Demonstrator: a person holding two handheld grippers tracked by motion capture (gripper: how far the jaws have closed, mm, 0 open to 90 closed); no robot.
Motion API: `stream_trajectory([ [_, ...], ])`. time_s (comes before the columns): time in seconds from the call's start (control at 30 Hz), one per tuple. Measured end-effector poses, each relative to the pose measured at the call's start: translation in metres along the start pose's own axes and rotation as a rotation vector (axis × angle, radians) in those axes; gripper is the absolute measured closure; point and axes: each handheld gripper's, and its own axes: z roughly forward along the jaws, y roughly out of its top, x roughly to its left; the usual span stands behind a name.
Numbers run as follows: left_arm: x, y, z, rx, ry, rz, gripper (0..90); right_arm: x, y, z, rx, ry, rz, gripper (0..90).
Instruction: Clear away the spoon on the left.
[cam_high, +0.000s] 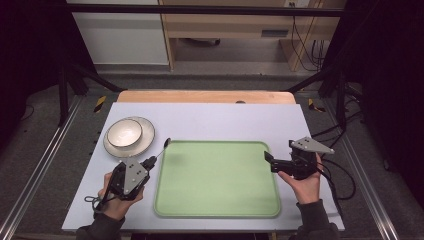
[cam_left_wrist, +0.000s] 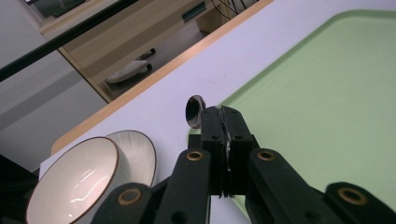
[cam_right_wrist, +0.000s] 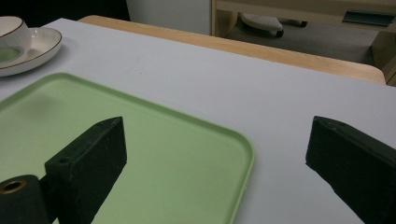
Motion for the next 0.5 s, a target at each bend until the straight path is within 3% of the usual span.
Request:
stream_trajectory([
  [0.5,-0.013,-0.004,0.012,0.039,-0.029,0.043,88.9,0.0,0.0,0.001,0.003,0.001,0.0,5.6],
])
